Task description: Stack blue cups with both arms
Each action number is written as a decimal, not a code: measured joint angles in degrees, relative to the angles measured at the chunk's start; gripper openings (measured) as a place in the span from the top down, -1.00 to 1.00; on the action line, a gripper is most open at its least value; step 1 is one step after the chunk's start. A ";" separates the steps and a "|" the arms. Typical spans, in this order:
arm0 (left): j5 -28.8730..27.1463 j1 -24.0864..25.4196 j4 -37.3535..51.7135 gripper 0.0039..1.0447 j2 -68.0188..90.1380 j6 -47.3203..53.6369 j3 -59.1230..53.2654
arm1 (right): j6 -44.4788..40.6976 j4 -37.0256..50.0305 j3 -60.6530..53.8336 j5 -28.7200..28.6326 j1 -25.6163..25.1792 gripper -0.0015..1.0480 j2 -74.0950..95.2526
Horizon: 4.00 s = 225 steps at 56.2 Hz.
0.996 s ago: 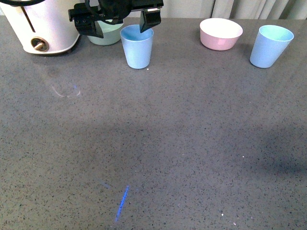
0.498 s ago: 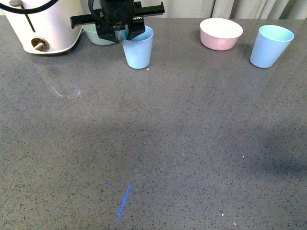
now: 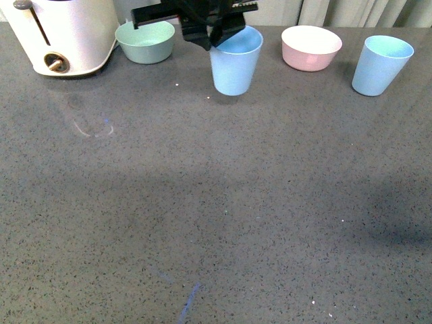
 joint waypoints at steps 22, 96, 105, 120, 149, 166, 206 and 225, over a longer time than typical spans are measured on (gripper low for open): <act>0.85 -4.76 1.42 0.97 -0.26 -2.69 -3.34 | 0.00 0.00 0.00 0.00 0.00 -0.83 0.00; -0.24 -3.67 18.49 -0.84 -23.96 -1.01 -29.31 | 0.00 0.00 0.00 0.00 0.00 -0.83 0.00; -1.03 1.99 26.97 -0.84 -31.06 4.20 -38.16 | 0.00 0.00 0.00 -0.02 0.00 -0.83 0.00; -3.41 11.32 76.65 -0.12 -49.64 31.54 -70.88 | 0.00 0.00 0.00 0.02 0.00 -0.83 0.00; 6.38 21.24 86.36 0.97 -71.52 38.69 -102.31 | 0.00 0.00 0.00 -0.02 0.00 -0.83 0.00; 9.77 24.28 83.03 0.97 -82.27 38.75 -109.81 | 0.00 0.00 0.00 0.00 0.00 -0.83 0.00; 14.43 29.14 63.58 0.97 -110.05 38.80 -117.02 | 0.00 0.00 0.00 0.00 0.00 -0.83 0.00; 14.43 29.14 54.05 0.97 -119.86 38.80 -117.04 | 0.00 0.00 0.00 0.00 0.00 -0.83 0.00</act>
